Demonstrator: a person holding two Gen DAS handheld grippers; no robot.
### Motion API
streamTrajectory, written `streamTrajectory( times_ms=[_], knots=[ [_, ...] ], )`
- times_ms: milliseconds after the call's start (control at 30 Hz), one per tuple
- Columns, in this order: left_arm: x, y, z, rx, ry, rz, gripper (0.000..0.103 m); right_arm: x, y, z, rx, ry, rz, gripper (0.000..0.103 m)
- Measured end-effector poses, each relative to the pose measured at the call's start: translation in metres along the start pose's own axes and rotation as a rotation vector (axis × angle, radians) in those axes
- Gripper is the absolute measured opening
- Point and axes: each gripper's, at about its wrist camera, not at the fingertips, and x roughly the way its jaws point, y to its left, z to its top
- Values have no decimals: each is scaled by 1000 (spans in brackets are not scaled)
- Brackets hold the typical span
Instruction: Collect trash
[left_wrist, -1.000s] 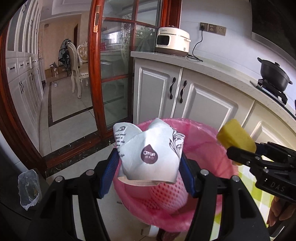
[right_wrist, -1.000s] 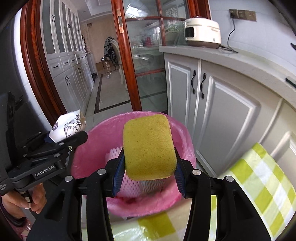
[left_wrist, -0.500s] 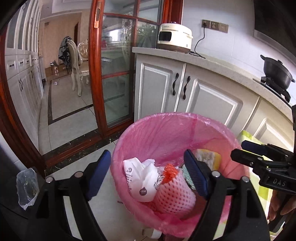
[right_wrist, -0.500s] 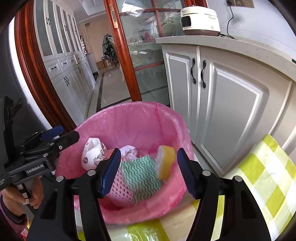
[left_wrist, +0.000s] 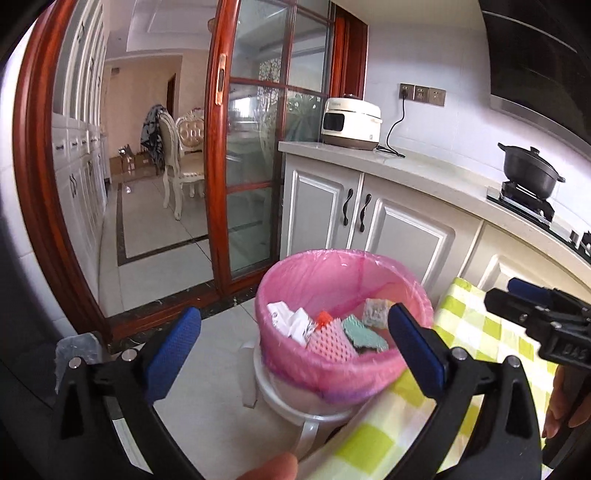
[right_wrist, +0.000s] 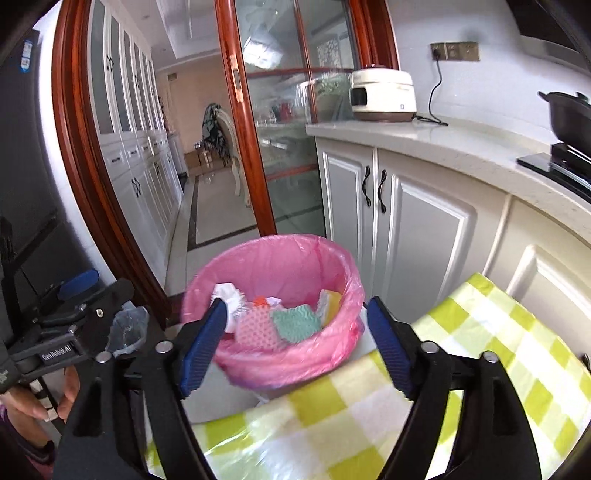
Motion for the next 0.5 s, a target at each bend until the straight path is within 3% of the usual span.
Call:
streamTrajectory(
  times_ms=[400, 500],
  knots=[
    [-91, -6, -40, 65, -25, 19, 98, -82, 30, -51, -15, -71, -72, 85],
    [-107, -10, -45, 80, -40, -21, 98, -93, 31, -58, -17, -68, -89, 85]
  ],
)
